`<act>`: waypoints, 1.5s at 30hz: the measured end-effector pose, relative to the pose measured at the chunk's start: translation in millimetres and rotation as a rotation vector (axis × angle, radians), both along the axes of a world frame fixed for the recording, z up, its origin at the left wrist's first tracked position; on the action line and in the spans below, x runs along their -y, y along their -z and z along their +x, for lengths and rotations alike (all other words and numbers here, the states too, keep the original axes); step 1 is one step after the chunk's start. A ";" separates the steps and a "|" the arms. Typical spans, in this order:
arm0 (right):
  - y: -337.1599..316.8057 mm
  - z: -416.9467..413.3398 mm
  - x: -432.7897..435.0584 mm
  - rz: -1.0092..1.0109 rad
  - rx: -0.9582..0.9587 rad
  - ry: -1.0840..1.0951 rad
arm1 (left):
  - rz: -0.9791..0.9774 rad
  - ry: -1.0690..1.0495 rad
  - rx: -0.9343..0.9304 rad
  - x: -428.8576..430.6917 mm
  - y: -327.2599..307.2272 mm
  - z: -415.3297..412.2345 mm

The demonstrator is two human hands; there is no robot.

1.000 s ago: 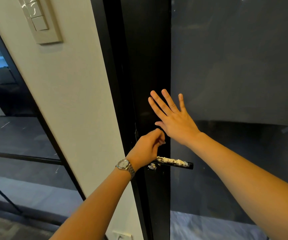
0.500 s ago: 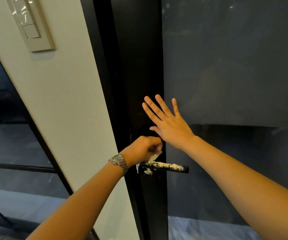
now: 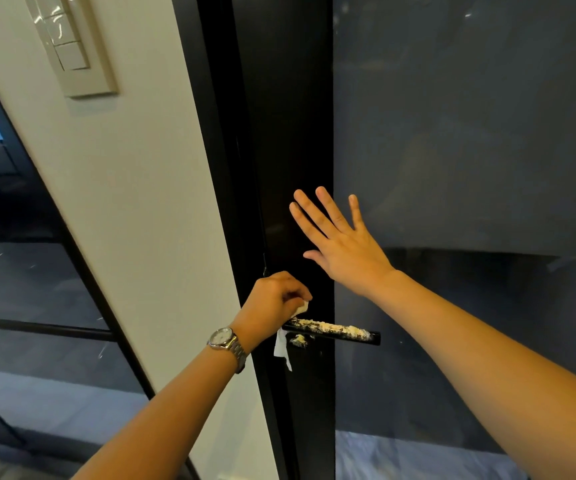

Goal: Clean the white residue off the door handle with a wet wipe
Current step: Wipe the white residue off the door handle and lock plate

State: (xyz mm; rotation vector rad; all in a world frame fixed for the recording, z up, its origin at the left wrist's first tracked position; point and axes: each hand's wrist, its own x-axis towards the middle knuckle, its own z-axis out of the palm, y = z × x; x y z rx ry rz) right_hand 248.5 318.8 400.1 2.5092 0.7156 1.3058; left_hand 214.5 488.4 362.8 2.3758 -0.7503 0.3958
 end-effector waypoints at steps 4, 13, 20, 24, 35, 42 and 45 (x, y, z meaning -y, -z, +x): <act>-1.4 -2.9 -1.3 -0.007 0.018 -0.001 | 0.029 -0.088 -0.046 -8.4 2.6 -8.0; -2.6 -5.3 -2.2 0.001 0.006 0.005 | -0.024 -0.212 -0.061 0.1 7.8 -12.9; -3.2 -8.2 -4.5 0.015 -0.009 0.022 | -0.026 -0.191 -0.054 -9.8 10.7 -24.6; -4.3 -11.7 -5.9 0.024 -0.031 0.029 | -0.005 -0.233 -0.074 1.5 7.4 -16.8; -6.2 -14.3 -4.9 0.007 -0.056 0.034 | 0.127 -0.181 0.114 3.1 1.8 -0.4; -3.6 -12.5 -6.1 0.013 -0.036 0.038 | 0.358 0.013 0.258 0.2 -9.9 6.2; -4.0 -12.4 -6.3 0.011 -0.038 0.041 | 0.444 0.078 0.285 10.7 -11.9 4.8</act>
